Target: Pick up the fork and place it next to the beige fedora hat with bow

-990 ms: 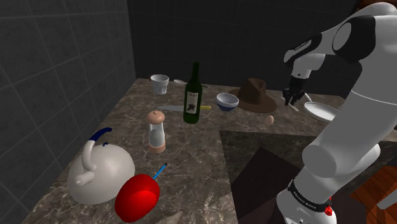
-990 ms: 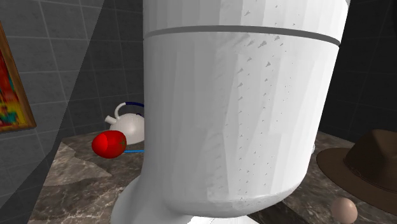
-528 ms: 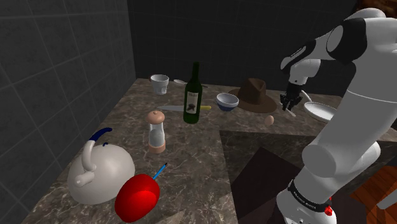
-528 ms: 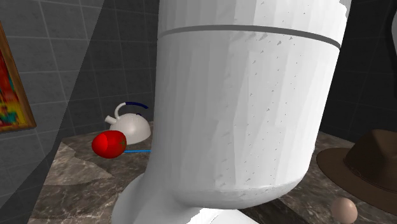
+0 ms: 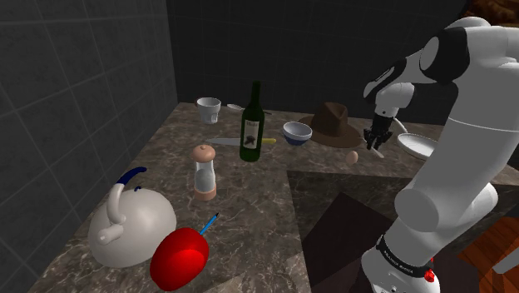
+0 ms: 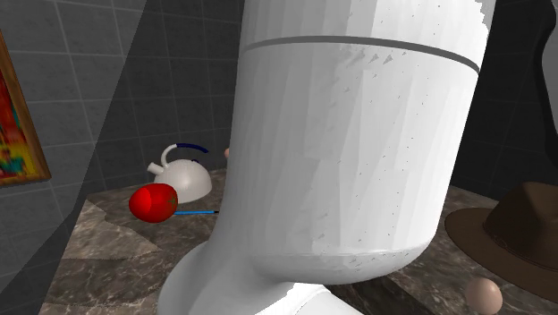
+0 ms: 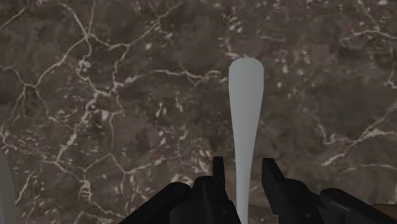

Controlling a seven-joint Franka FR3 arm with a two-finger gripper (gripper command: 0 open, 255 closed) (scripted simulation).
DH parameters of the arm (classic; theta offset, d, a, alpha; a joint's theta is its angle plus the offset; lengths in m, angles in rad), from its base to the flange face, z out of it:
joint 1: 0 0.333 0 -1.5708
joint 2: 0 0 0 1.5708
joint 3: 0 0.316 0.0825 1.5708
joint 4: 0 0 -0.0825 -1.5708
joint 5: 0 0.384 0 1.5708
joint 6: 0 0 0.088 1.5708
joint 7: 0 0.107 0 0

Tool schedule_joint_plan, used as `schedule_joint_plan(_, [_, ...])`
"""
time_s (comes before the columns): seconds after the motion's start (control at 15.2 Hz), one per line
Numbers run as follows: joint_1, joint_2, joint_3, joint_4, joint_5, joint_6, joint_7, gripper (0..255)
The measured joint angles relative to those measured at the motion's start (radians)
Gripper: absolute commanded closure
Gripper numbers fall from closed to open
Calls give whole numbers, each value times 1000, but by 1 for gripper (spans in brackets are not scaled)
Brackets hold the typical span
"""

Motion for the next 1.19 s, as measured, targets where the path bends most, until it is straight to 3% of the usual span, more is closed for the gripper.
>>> schedule_joint_plan(0.2, [-1, 2, 0, 0, 1, 1, -1, 255])
schedule_joint_plan(0.26, [-1, 2, 0, 0, 1, 1, -1, 0])
schedule_joint_plan(0.66, [-1, 2, 0, 0, 1, 1, -1, 0])
schedule_joint_plan(0.92, [6, -36, -6, 65, -26, -93, 18, 0])
schedule_joint_plan(1.19, [9, -53, -8, 76, -37, -118, 26, 0])
